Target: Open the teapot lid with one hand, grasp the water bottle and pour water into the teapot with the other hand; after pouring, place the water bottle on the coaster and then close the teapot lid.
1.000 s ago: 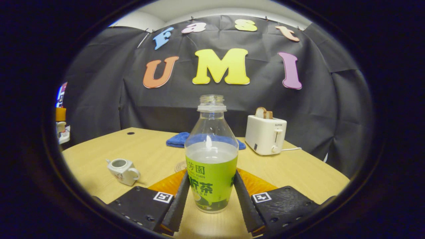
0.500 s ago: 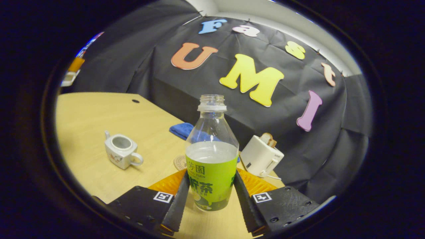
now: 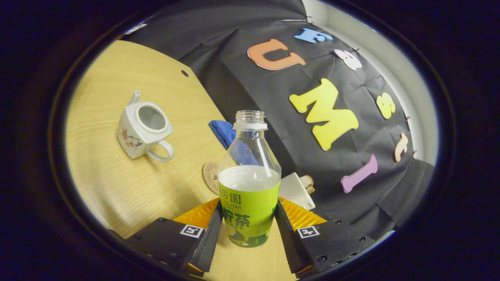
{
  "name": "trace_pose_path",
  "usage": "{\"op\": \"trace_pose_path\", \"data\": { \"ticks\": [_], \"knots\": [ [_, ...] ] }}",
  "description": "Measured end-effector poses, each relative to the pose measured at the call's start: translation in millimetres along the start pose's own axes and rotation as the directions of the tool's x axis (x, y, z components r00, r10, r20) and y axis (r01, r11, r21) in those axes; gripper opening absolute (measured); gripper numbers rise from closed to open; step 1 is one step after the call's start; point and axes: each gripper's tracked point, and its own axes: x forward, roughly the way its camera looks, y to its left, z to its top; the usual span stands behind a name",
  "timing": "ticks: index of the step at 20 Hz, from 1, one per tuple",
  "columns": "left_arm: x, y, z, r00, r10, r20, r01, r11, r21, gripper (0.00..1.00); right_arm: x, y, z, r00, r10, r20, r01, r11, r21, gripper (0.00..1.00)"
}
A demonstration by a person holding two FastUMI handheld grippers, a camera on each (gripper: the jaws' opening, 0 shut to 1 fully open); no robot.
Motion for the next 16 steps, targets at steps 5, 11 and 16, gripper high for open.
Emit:
{"op": "trace_pose_path", "data": {
  "ticks": [5, 11, 16],
  "knots": [
    [-2, 7, 2, 1.000, 0.003, 0.000, -0.003, 1.000, -0.010, 0.04, 0, 9, 10, 1.000, -0.002, 0.011, 0.004, 0.976, -0.219, 0.73],
    [-4, 3, 3, 1.000, -0.030, 0.000, 0.030, 0.999, 0.012, 0.04, -3, 6, 25, 0.996, -0.060, 0.061, 0.082, 0.884, -0.461, 0.73],
    [-4, 3, 3, 0.999, -0.033, 0.000, 0.033, 0.999, 0.021, 0.04, -2, 1, 31, 0.995, -0.078, 0.056, 0.096, 0.808, -0.581, 0.71]
  ]
}}
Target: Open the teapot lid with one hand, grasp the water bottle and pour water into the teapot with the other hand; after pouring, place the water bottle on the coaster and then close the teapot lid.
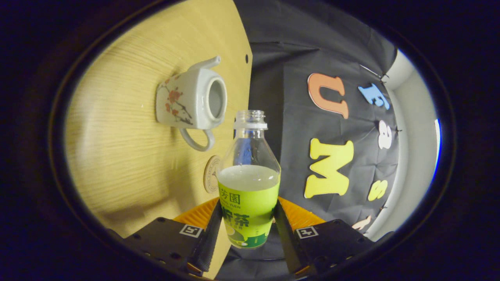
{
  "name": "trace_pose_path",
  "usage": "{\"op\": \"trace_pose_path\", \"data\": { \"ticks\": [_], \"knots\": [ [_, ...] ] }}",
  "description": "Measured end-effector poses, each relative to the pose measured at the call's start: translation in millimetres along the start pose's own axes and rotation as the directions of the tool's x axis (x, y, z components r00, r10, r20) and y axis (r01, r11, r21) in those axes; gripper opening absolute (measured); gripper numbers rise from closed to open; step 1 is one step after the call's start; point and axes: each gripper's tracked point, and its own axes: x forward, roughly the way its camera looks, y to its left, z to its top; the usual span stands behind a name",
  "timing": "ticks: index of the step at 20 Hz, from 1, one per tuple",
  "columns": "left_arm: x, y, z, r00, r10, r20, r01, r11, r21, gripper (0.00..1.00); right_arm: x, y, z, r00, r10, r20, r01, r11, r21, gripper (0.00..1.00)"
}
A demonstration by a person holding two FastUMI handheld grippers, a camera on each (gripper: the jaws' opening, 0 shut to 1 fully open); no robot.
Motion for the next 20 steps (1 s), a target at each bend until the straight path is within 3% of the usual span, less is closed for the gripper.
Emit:
{"op": "trace_pose_path", "data": {
  "ticks": [6, 12, 20],
  "knots": [
    [0, 3, -2, 1.000, 0.012, -0.005, -0.012, 1.000, -0.006, 0.03, 2, -19, 10, 0.992, -0.117, 0.050, 0.123, 0.981, -0.149, 0.71],
    [0, 1, -2, 1.000, 0.005, -0.003, -0.005, 1.000, -0.007, 0.04, 7, -37, 13, 0.973, -0.219, 0.075, 0.231, 0.938, -0.260, 0.71],
    [-1, -1, -4, 1.000, -0.011, -0.012, 0.011, 1.000, 0.007, 0.04, -3, -55, 25, 0.944, -0.302, 0.133, 0.329, 0.884, -0.333, 0.71]
  ]
}}
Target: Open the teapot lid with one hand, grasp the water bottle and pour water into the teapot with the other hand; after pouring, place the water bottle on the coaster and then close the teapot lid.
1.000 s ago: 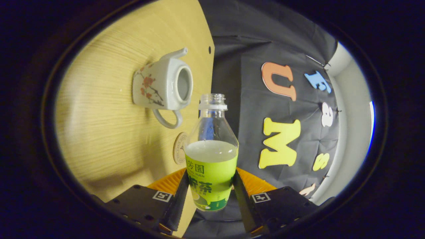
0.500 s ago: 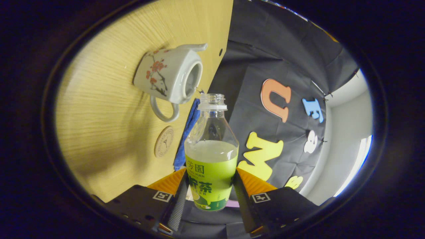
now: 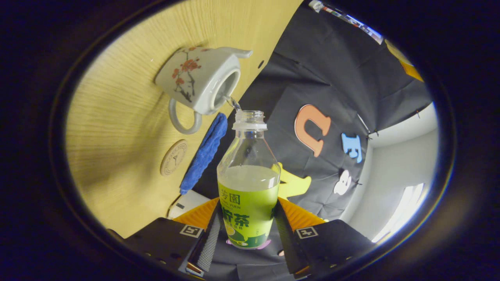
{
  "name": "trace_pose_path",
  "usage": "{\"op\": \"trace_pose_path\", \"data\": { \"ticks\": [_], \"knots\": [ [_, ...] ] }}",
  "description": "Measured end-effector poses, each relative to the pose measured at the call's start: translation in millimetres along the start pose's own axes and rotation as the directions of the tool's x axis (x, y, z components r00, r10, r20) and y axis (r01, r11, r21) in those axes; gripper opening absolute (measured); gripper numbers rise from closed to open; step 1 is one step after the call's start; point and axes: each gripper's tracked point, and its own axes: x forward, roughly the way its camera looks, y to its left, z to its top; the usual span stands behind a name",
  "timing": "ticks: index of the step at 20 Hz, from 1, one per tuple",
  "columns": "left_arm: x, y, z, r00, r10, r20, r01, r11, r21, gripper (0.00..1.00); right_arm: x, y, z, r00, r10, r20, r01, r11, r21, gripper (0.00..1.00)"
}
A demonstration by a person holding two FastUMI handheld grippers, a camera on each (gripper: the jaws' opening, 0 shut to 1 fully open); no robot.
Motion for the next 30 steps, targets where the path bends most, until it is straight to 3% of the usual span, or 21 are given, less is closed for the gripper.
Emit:
{"op": "trace_pose_path", "data": {
  "ticks": [3, 12, 16, 30],
  "knots": [
    [-1, -4, 1, 1.000, -0.025, 0.001, 0.025, 1.000, -0.001, 0.04, 1, -7, -1, 0.999, -0.036, -0.008, 0.036, 0.998, -0.046, 0.71],
    [2, 2, -6, 1.000, 0.002, -0.020, -0.002, 1.000, -0.004, 0.04, 2, -21, 2, 0.994, -0.110, 0.013, 0.111, 0.988, -0.106, 0.73],
    [1, 1, -5, 1.000, 0.004, -0.024, -0.004, 1.000, 0.011, 0.04, -4, -41, 12, 0.978, -0.198, 0.066, 0.206, 0.963, -0.176, 0.72],
    [0, 0, -5, 1.000, 0.001, -0.025, -0.001, 1.000, 0.014, 0.04, -2, -41, 5, 0.979, -0.199, 0.050, 0.205, 0.964, -0.170, 0.72]
  ]
}}
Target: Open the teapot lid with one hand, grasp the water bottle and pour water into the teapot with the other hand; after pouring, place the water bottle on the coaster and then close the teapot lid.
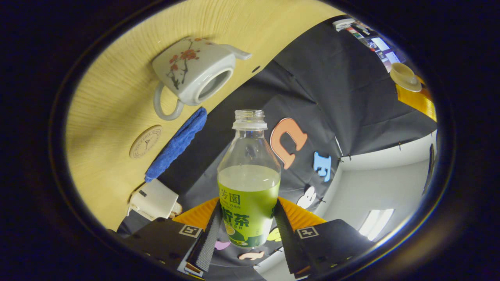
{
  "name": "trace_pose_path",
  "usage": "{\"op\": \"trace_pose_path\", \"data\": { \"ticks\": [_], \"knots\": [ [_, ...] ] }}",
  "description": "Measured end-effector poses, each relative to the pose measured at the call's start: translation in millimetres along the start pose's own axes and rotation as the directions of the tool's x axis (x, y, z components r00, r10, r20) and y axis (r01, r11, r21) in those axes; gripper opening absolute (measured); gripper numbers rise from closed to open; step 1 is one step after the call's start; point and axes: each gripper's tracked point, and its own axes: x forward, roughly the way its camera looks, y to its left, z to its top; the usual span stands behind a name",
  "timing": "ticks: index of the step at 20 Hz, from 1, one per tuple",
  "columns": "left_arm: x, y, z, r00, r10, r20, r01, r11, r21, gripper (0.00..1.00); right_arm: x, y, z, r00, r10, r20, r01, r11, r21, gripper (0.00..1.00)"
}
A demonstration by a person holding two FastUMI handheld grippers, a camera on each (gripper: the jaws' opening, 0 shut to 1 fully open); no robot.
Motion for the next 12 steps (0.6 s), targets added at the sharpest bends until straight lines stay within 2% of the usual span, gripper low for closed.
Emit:
{"op": "trace_pose_path", "data": {
  "ticks": [3, 5, 9, 11, 12],
  "knots": [
    [0, 0, 1, 1.000, 0.000, 0.000, 0.000, 1.000, 0.002, 0.04, 0, 0, 0, 1.000, -0.005, -0.003, 0.005, 1.000, 0.019, 0.73],
    [0, 1, 1, 1.000, 0.002, 0.002, -0.002, 1.000, 0.000, 0.04, -1, -1, 2, 1.000, -0.017, -0.003, 0.017, 0.995, 0.100, 0.73],
    [1, 1, -2, 1.000, 0.004, -0.004, -0.004, 1.000, 0.000, 0.04, 0, 9, -5, 0.999, 0.012, -0.032, -0.003, 0.968, 0.250, 0.72],
    [1, 1, -1, 1.000, 0.004, -0.004, -0.004, 1.000, 0.000, 0.04, -2, 11, -7, 0.999, 0.000, -0.040, 0.013, 0.945, 0.326, 0.75],
    [1, 1, -1, 1.000, 0.005, -0.003, -0.005, 1.000, 0.001, 0.04, -3, 10, -10, 0.999, -0.007, -0.045, 0.022, 0.936, 0.351, 0.72]
  ]
}}
